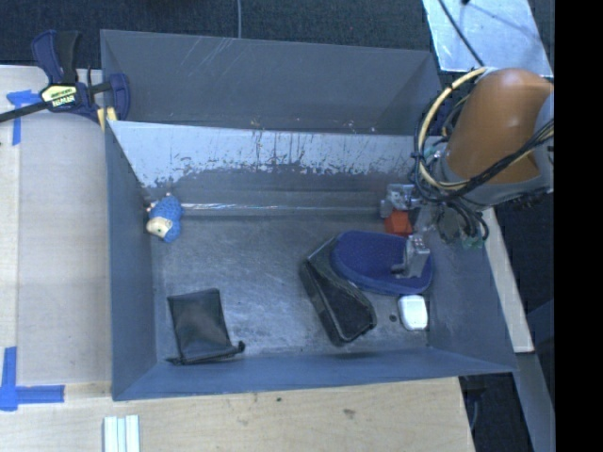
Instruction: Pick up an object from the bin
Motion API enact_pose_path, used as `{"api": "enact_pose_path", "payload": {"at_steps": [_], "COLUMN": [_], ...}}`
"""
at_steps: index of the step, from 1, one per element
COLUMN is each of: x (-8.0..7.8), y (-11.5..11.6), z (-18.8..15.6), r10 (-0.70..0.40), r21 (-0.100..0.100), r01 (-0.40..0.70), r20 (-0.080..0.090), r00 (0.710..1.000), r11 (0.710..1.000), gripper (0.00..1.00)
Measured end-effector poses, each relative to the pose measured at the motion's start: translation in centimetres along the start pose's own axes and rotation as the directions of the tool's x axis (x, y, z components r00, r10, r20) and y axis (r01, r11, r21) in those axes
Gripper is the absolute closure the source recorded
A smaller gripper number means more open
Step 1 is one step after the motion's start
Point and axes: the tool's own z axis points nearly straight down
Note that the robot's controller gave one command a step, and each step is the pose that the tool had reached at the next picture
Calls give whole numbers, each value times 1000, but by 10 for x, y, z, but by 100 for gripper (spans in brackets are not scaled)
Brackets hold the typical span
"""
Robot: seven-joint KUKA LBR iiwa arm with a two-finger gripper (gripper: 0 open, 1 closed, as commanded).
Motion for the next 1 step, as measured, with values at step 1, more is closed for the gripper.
{"api": "enact_pose_path", "payload": {"at_steps": [1], "x": [-37], "y": [-13], "z": [76], "r10": [-32], "r21": [-6], "r01": [32], "r20": [-15], "r00": [999], "r11": [999], "gripper": [0]}}
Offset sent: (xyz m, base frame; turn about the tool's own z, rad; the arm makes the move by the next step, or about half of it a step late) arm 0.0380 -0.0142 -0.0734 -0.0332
